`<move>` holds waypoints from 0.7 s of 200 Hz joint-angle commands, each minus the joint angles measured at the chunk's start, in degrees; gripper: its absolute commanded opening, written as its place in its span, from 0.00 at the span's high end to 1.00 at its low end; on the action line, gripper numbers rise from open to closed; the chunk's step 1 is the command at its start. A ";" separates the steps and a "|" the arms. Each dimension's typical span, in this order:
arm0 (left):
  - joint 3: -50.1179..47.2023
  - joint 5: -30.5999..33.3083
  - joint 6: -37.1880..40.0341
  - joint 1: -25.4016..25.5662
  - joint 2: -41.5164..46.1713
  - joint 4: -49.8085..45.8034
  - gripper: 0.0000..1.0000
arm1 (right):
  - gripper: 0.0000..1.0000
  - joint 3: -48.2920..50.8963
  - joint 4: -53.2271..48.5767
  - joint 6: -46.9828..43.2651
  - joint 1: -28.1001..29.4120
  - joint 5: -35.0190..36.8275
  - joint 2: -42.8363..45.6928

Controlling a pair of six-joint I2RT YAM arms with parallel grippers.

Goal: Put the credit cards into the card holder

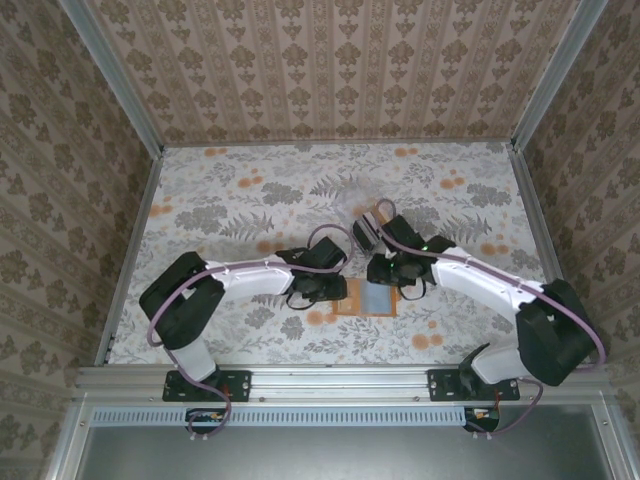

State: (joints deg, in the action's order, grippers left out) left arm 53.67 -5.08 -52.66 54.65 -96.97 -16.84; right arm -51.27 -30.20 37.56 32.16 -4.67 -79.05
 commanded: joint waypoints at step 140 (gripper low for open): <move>-1.99 -1.56 0.90 -12.42 8.93 9.45 0.35 | 0.59 -36.31 -20.65 -23.72 -2.73 18.83 -25.39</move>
State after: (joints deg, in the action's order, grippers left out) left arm 50.22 -4.99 -52.42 42.96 -87.26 -9.78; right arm -83.26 -46.09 17.04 28.14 7.99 -101.08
